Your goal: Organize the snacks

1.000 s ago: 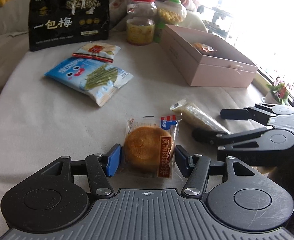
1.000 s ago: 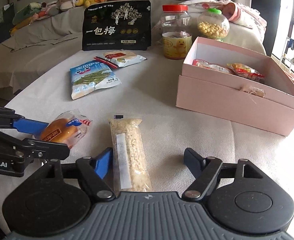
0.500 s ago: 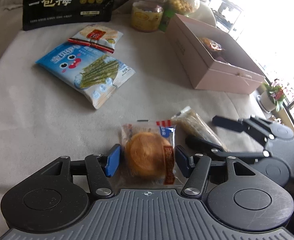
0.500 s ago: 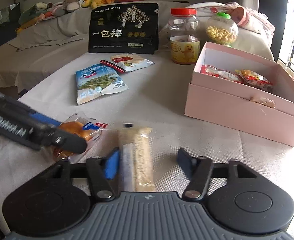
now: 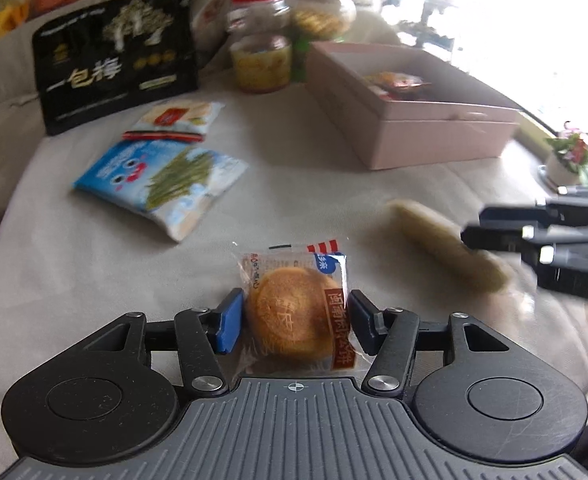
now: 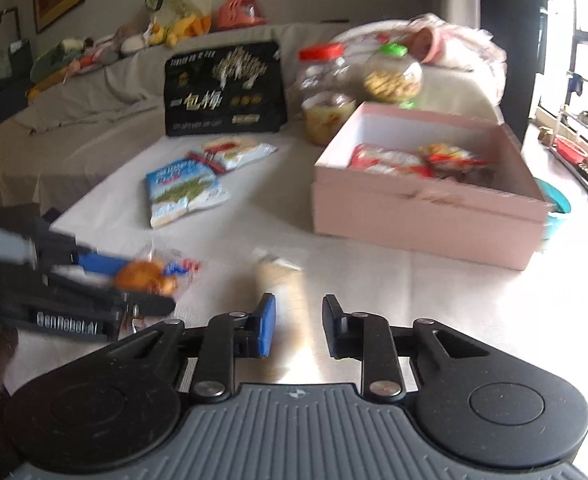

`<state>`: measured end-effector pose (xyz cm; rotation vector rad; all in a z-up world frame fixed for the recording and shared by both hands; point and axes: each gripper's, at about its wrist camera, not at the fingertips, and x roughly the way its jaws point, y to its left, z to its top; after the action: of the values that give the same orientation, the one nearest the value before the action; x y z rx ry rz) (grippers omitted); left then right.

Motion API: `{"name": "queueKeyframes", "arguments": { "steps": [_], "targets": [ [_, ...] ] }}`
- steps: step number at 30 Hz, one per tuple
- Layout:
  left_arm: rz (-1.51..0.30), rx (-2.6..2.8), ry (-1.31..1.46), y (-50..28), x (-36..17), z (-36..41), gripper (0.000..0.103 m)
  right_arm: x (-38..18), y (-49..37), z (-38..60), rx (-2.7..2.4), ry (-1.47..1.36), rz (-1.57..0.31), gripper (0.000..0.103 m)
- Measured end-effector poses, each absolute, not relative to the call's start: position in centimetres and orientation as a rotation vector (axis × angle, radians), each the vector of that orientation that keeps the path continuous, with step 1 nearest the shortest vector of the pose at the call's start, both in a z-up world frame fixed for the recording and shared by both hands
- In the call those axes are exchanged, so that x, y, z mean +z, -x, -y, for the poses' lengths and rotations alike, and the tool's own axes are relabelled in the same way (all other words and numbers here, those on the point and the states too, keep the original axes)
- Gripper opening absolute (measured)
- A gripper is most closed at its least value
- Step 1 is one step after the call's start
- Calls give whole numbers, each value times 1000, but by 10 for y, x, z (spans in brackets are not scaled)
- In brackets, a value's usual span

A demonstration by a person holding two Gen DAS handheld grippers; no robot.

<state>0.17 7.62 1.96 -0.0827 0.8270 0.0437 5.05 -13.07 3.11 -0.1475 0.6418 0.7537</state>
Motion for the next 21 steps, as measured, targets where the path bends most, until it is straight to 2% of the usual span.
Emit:
{"name": "queueKeyframes", "arguments": {
  "steps": [7,9,11,18,19,21],
  "targets": [
    [-694,-50,63,12,66,-52,61,86,-36,176,749,108,-492,25],
    [-684,-33,105,11,74,-57,61,86,-37,175,741,114,-488,33],
    [-682,-5,146,13,75,-63,61,78,-40,168,756,113,-516,61],
    [-737,49,239,21,58,-85,61,26,-62,110,799,193,-669,60],
    [-744,52,245,22,56,-86,61,20,-66,102,798,202,-691,59],
    [-751,55,257,26,50,-89,61,10,-71,89,806,212,-725,47]
  ]
}}
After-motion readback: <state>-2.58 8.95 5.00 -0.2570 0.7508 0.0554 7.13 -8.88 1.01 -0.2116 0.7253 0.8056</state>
